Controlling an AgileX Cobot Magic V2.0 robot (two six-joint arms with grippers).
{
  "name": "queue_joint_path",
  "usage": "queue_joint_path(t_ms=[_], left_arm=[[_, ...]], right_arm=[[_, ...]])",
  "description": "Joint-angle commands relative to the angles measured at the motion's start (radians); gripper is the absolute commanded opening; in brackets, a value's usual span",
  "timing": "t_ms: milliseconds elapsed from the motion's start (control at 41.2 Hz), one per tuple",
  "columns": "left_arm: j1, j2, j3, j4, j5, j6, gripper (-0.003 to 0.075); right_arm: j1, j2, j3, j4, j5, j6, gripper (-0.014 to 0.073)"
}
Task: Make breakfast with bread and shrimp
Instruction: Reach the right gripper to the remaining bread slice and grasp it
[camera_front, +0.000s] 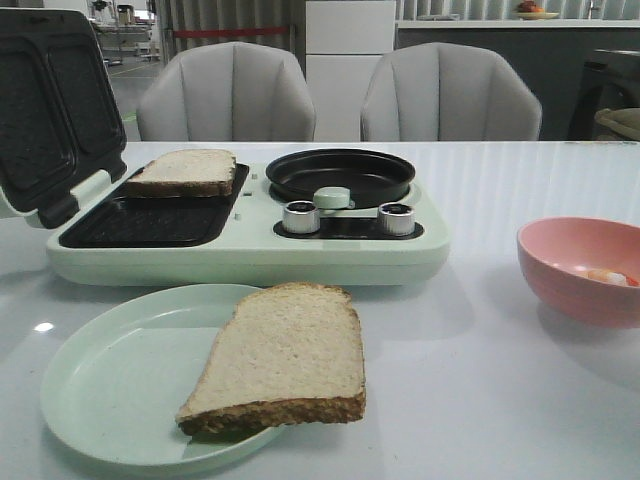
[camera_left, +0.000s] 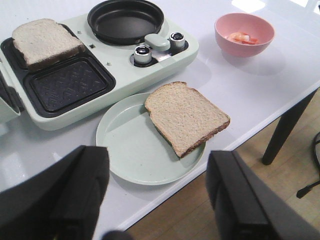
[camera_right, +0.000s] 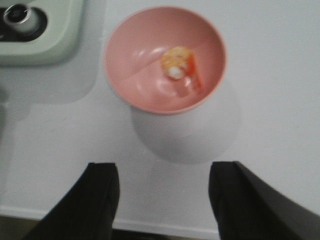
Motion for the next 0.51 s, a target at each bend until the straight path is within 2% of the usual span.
queue_joint_path(t_ms=[0,218,485], left_arm=[[0.000,0.008,-0.026,-0.016,-0.077,0.002,0.0482],[0.000,0.010,-0.026,-0.014,-0.078,0.002,0.0482],[0.000,0.010,-0.026,-0.014,-0.080,0.002,0.0482]], right_arm=[[0.058,0.032,-0.047,0.132,-0.002,-0.057,0.0505],[0.225,0.123,-0.046,0.340,-0.025,-0.088,0.0505],[0.344,0.309,-0.046,0.460,-0.109,-0.091,0.0505]])
